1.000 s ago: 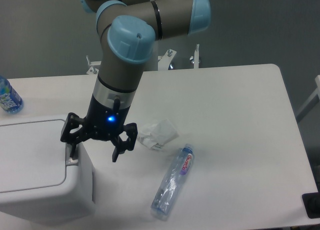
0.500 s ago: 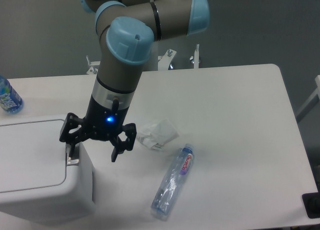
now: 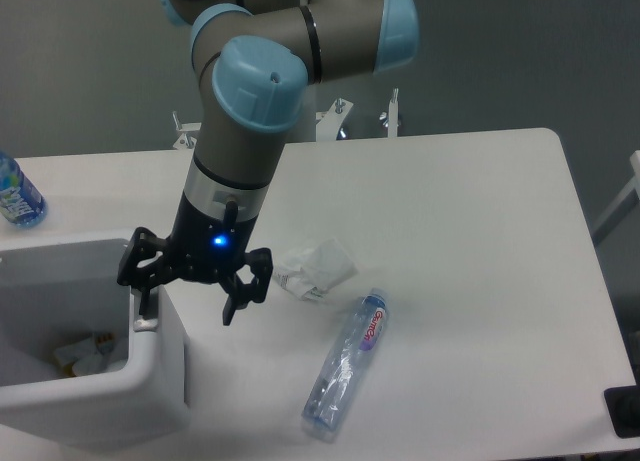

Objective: Open the trash can

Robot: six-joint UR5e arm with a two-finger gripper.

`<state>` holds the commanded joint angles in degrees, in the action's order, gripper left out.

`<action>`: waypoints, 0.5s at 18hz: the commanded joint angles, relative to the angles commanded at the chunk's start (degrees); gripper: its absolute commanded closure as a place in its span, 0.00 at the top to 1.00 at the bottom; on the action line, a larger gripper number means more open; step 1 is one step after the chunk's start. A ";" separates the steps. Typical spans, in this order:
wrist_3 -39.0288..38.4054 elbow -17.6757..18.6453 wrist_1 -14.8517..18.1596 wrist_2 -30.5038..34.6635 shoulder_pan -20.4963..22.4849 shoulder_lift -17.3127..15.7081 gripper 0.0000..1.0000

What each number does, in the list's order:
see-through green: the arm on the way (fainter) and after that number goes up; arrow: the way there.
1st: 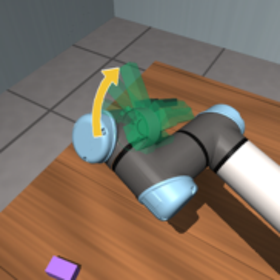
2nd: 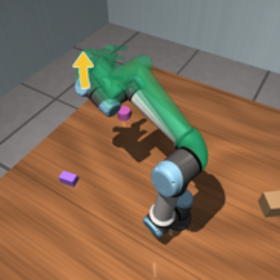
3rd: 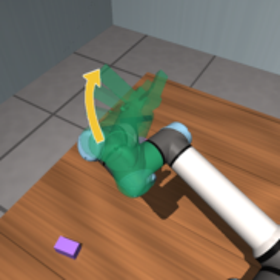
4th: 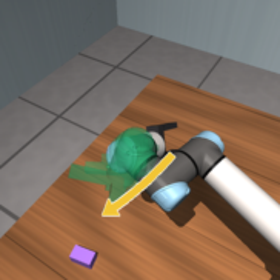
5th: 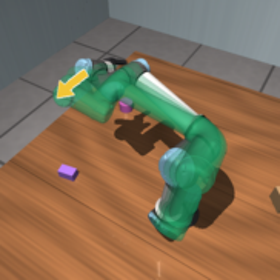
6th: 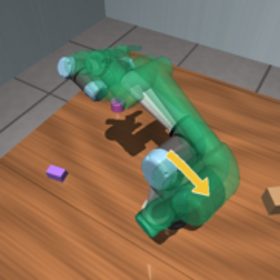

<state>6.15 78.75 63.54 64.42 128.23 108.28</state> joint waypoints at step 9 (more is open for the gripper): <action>0.79 -4.74 -0.35 2.36 3.33 -1.93 1.00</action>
<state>6.94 74.01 63.20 66.78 131.56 106.35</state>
